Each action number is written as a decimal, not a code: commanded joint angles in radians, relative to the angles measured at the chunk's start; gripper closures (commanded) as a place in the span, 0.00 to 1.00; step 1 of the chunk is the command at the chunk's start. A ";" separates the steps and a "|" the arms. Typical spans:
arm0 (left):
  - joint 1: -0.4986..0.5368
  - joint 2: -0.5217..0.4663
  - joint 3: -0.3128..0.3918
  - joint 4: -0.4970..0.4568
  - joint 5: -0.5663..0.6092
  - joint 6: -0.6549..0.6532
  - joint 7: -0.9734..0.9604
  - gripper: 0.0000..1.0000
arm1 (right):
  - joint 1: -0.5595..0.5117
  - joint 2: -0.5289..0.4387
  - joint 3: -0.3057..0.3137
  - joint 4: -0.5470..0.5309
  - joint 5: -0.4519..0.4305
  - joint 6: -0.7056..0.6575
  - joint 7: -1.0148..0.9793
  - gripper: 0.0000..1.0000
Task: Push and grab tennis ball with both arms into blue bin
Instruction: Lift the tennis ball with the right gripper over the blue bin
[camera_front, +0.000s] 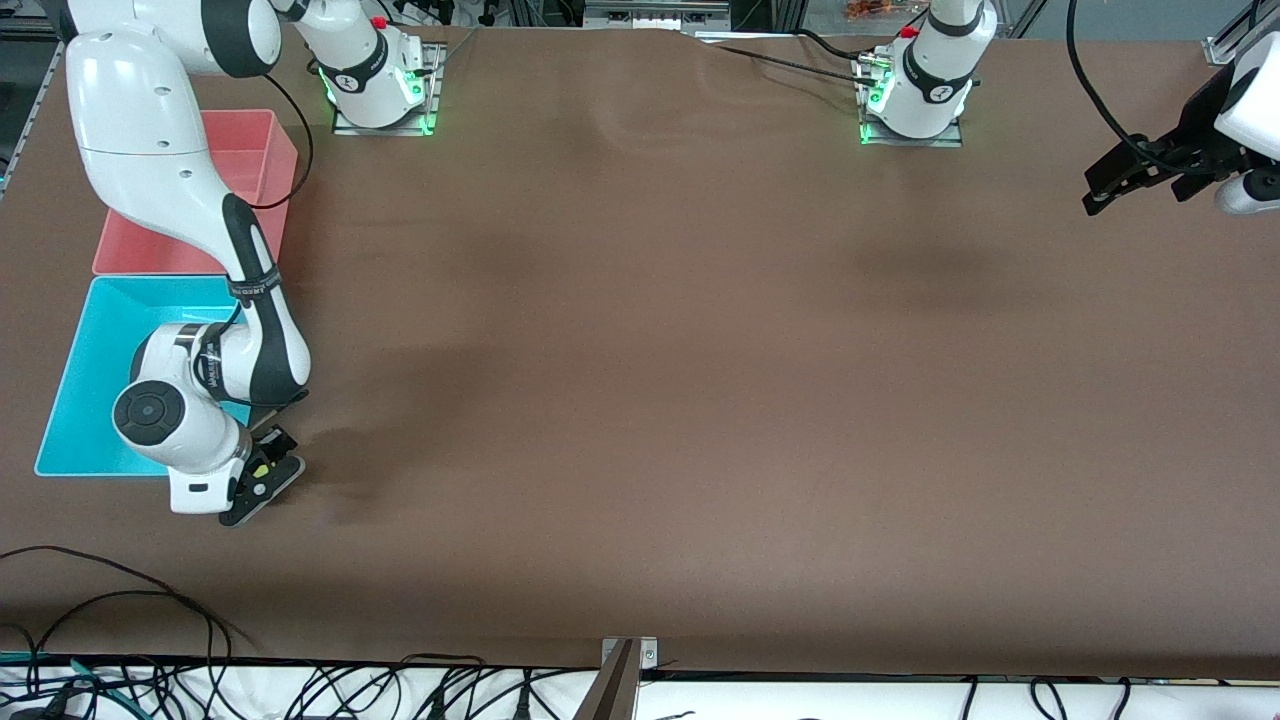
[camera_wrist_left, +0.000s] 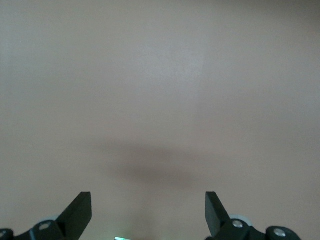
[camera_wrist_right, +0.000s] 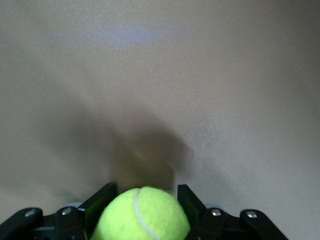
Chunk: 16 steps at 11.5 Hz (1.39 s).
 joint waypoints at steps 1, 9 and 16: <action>0.003 0.043 -0.004 0.070 -0.006 -0.027 -0.004 0.00 | 0.010 -0.013 0.003 0.023 -0.023 -0.062 -0.001 0.77; 0.003 0.049 -0.004 0.076 -0.003 -0.028 -0.005 0.00 | 0.013 -0.022 0.005 0.083 -0.021 -0.160 -0.004 0.76; 0.004 0.050 -0.004 0.078 -0.001 -0.028 -0.005 0.00 | 0.027 -0.065 -0.001 0.252 -0.007 -0.549 0.002 0.76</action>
